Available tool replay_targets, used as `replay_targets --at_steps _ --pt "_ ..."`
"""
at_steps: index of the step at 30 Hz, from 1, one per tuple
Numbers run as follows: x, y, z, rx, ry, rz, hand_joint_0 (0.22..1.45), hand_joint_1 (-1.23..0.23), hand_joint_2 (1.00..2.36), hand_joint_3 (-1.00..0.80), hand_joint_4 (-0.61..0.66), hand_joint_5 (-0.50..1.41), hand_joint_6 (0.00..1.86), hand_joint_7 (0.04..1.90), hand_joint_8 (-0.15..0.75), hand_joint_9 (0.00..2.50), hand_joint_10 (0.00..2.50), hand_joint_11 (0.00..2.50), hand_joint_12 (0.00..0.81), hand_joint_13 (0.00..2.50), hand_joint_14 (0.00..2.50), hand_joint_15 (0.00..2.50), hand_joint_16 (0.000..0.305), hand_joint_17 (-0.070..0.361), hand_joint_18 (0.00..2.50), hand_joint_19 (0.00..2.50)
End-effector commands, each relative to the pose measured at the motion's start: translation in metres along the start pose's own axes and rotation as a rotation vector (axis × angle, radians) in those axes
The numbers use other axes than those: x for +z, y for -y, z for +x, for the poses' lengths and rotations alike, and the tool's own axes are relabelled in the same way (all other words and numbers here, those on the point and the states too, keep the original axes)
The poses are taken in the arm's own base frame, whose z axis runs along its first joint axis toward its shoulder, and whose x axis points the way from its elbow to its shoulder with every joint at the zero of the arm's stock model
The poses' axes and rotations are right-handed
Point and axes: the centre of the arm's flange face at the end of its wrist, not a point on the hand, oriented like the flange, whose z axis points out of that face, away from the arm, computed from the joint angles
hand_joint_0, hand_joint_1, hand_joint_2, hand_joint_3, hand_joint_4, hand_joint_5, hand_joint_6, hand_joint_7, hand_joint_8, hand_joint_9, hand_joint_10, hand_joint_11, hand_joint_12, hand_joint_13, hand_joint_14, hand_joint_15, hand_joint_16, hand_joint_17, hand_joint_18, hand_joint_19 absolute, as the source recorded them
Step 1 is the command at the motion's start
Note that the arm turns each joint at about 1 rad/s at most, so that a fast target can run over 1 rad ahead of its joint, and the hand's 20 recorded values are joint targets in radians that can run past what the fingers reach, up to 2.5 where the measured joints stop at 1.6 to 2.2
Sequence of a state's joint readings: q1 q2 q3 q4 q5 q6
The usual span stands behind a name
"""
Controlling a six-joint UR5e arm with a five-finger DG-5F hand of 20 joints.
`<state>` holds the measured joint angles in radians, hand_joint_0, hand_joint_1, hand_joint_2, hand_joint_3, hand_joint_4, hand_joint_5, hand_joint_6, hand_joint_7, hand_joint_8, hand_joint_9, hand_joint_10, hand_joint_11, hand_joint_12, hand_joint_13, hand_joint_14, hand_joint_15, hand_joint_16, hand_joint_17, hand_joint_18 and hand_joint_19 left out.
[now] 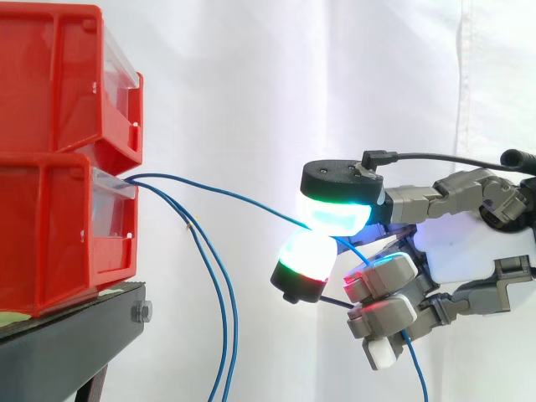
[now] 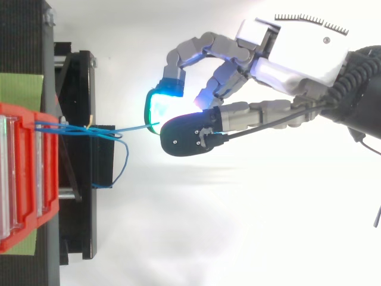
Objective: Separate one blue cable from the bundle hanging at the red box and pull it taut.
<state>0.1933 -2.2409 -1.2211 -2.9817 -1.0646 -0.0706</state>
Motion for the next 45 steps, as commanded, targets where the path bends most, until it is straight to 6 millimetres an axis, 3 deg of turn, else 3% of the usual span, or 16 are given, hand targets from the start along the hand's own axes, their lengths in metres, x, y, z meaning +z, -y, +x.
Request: replay_targets --at_steps 1,45 --pt "0.0002 0.0 0.0001 0.0 0.0 -0.001 0.7 -0.71 1.03 -0.18 -0.1 -0.2 0.93 1.1 0.254 1.11 0.28 1.6 0.307 1.09 0.0 1.65 0.041 0.093 0.72 0.81" --pt "0.0002 0.0 0.0001 0.0 0.0 -0.001 0.69 -0.71 1.03 -0.18 -0.1 -0.2 0.93 1.1 0.261 1.1 0.27 1.6 0.312 1.1 0.0 1.62 0.041 0.093 0.72 0.8"
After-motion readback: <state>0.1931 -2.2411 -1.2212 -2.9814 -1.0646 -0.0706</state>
